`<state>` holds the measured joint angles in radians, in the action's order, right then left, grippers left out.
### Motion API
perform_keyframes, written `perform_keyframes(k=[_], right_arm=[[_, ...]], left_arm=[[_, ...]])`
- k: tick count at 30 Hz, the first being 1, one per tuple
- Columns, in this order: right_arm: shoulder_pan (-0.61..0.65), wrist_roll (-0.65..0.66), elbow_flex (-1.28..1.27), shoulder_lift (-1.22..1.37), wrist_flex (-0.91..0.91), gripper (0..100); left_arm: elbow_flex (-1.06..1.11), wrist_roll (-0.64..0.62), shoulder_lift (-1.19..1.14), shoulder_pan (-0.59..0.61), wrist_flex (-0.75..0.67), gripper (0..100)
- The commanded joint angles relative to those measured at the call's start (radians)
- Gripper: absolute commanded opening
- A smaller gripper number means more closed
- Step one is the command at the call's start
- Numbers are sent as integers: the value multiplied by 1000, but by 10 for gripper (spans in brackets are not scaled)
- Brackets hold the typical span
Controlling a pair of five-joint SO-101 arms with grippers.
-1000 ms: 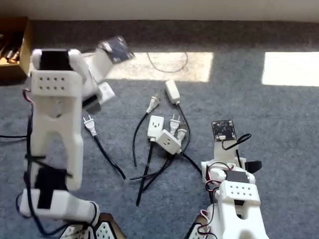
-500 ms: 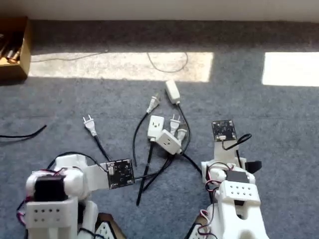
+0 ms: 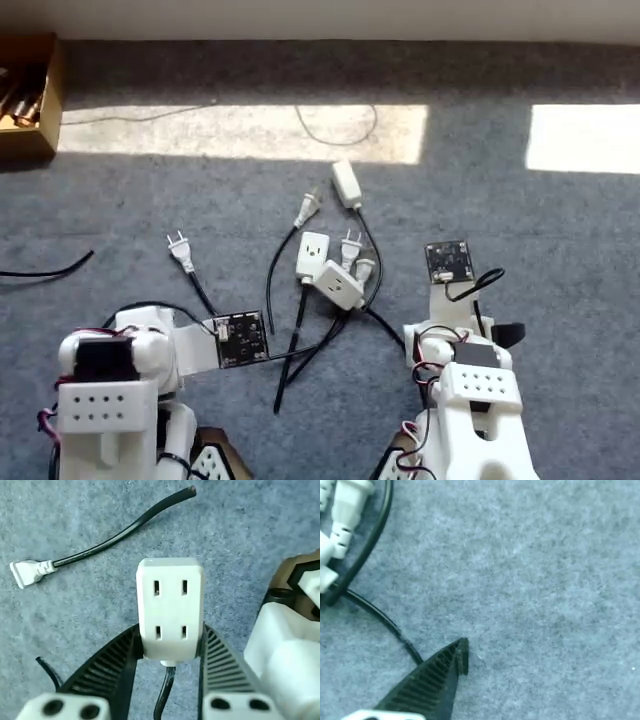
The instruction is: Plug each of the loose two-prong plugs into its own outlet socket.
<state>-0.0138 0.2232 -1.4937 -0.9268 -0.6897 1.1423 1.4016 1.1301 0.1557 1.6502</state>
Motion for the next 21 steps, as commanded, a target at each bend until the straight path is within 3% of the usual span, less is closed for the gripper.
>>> perform_keyframes(k=[1, 11, 21], right_arm=[[-1, -3, 2, -13, 13, 553], [-1, -3, 2, -15, 13, 553], [-1, -3, 2, -16, 13, 553]], left_arm=[[-88, 358, -225, -7, 31, 50], [-371, 407, -773, -36, -8, 50], [-423, 80, -1007, -303, -292, 50]])
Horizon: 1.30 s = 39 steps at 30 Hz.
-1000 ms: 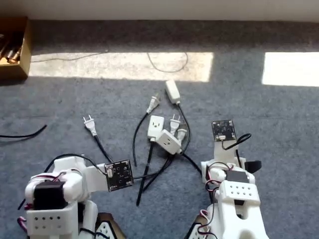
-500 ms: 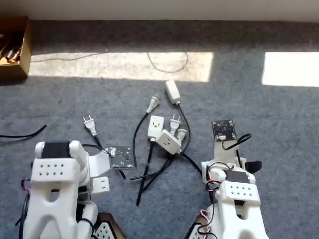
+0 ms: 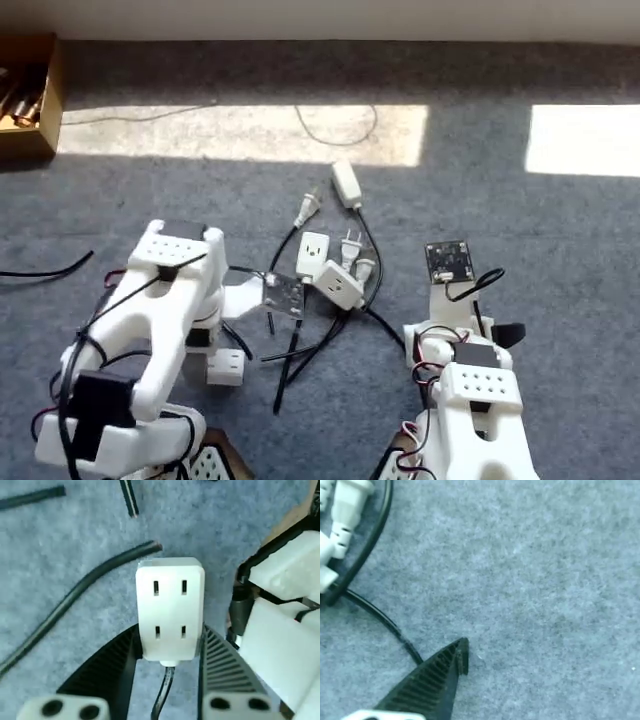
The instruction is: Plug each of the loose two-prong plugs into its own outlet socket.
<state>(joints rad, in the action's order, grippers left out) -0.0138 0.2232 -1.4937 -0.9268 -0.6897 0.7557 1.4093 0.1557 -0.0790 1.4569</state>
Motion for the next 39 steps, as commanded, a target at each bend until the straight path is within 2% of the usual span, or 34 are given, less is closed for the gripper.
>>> perform_keyframes(k=[1, 6, 15, 19, 22, 25, 31, 35, 37, 39], right_arm=[[-1, -3, 2, -15, 13, 553], [-1, -3, 2, -15, 13, 553], [1, -3, 2, -15, 13, 553], [1, -3, 2, -15, 13, 553], [1, -3, 2, -15, 13, 553], [1, -3, 2, -15, 13, 553], [1, -3, 2, -15, 13, 553], [1, -3, 2, -15, 13, 553], [1, -3, 2, -15, 13, 553], [1, -3, 2, -15, 13, 553]], left_arm=[[-36, 48, -51, -79, -135, 50], [-38, -18, -114, -73, -239, 50], [-107, -106, -128, 87, -381, 52], [-183, -114, -128, 111, -381, 53], [-211, -107, -128, 104, -305, 53], [-189, -104, -130, 87, -265, 53], [-76, -8, -119, 90, -265, 53], [-68, -9, -119, 94, -265, 56], [-70, -14, -117, 102, -267, 96], [-81, -78, -116, 104, -267, 175]])
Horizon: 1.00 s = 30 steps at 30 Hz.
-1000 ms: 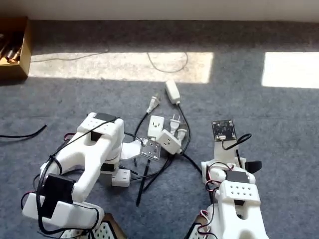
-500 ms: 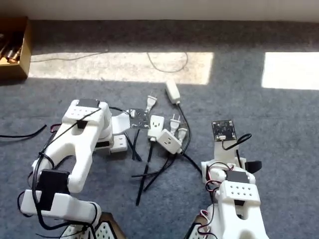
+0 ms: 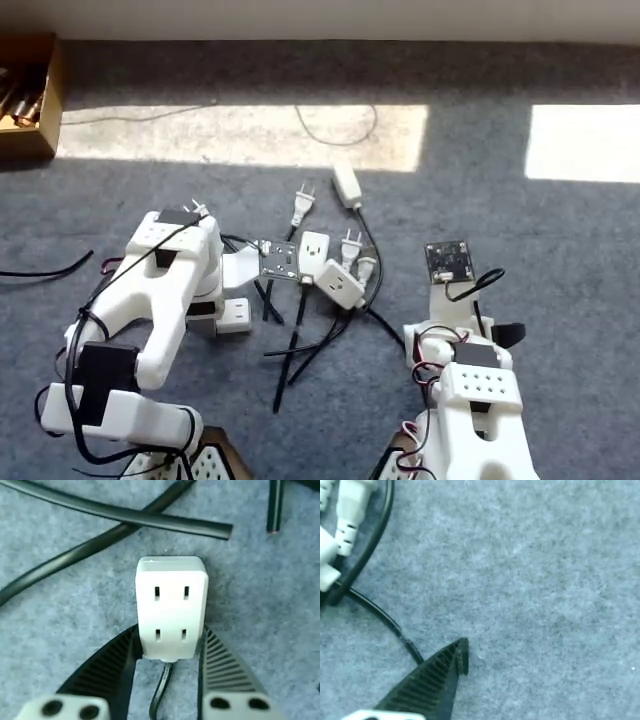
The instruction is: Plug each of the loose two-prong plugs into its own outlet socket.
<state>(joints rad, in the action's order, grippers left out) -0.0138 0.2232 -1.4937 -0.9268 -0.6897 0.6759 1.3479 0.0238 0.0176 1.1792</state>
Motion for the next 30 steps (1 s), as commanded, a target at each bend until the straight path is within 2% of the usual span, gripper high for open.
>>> perform_keyframes(k=[1, 5, 12, 16, 18, 21, 24, 27, 30], right_arm=[[1, -3, 2, -15, 13, 553], [1, -3, 2, -15, 13, 553], [-7, -3, 4, -16, 12, 553], [-71, 48, 56, -10, -21, 553], [-82, 58, 157, -8, -120, 553], [-67, 60, 378, -8, -331, 553], [-10, 55, 618, -7, -475, 553], [76, 40, 805, 12, -556, 553], [148, -49, 908, 137, -601, 553]], left_arm=[[-15, -44, 16, 7, 11, 220], [-61, -60, 16, 7, 51, 329], [-234, -60, 171, 31, 207, 329], [-303, -89, 308, 139, 232, 329], [-278, -189, 349, 199, 224, 329], [-180, -411, 346, 265, 157, 329], [-50, -624, 340, 331, -5, 329], [74, -718, 343, 348, -167, 329], [120, -750, 346, 352, -285, 329]])
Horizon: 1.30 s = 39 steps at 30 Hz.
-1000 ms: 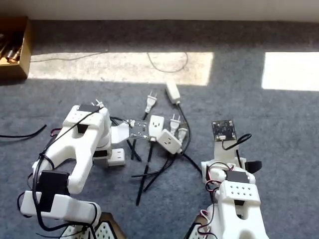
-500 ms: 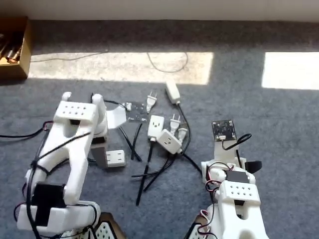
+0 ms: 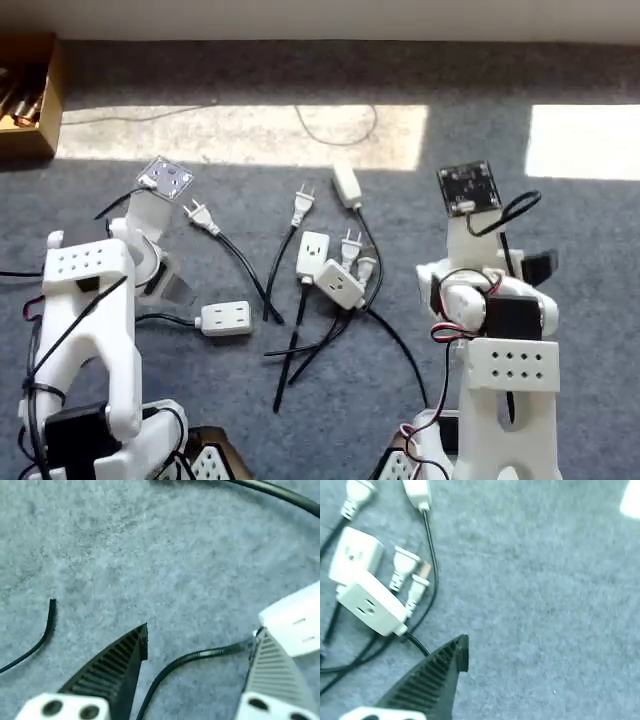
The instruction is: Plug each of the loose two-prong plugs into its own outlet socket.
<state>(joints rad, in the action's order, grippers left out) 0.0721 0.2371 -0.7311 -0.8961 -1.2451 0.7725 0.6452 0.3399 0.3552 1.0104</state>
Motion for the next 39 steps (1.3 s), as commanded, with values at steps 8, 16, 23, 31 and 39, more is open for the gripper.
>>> perform_keyframes(k=[8, 16, 23, 31, 39], right_arm=[[90, -187, 119, 423, 114, 553], [71, -117, -157, 377, 283, 553], [-122, -48, -343, 371, 441, 553], [-136, -52, -493, 366, 590, 553], [-136, -52, -495, 366, 591, 553]], left_arm=[[-268, -313, -76, 16, -198, 329], [-760, -488, -619, -122, 38, 329], [-1139, -559, -970, -148, 258, 294], [-1363, -552, -1141, -165, 396, 165], [-1483, -465, -1167, -265, 555, 5]])
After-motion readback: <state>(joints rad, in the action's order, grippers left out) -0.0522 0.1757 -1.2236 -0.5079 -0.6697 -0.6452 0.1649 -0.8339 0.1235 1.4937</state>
